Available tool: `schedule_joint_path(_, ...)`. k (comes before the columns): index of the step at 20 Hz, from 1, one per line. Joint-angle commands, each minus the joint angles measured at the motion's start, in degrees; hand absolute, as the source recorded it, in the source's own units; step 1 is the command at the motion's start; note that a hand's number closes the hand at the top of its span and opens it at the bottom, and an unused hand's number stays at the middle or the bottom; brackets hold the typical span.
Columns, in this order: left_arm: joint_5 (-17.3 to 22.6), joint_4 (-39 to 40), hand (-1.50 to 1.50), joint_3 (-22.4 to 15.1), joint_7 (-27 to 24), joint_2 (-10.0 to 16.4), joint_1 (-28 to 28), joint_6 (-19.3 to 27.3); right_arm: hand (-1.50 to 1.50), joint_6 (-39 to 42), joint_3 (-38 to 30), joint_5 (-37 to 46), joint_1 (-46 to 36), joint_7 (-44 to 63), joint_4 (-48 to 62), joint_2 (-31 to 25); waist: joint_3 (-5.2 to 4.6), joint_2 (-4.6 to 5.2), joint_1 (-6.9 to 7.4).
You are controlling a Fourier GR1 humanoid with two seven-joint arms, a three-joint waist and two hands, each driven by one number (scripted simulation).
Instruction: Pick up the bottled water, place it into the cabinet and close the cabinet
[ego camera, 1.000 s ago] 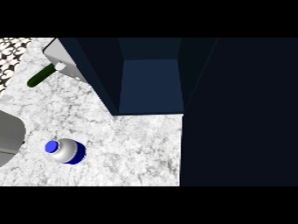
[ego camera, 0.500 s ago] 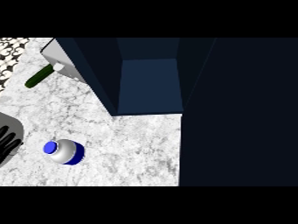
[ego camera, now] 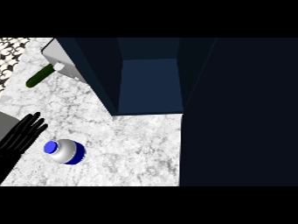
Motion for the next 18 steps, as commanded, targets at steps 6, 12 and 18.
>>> schedule_joint_path(6, -11.4, 17.9, -1.5, -1.8, -8.0, -2.5, -9.1, 2.8, -1.5, -0.9, -0.8, -11.0, 4.6, 4.3, -10.6, -0.4, -0.04, 0.15, 0.08)
schedule_joint_path(12, -14.7, 24.4, -1.5, -3.0, -10.9, -3.7, -10.9, 3.6, -1.5, 1.5, -3.6, -14.0, 9.1, 1.1, -11.7, -1.1, 0.0, 0.02, 0.17)
schedule_joint_path(18, -20.8, 38.9, -1.5, -2.4, -23.2, -2.1, -13.8, 4.4, -1.5, 2.7, -5.0, -15.9, 8.7, 0.1, -8.6, -3.8, -0.07, 0.21, 0.25)
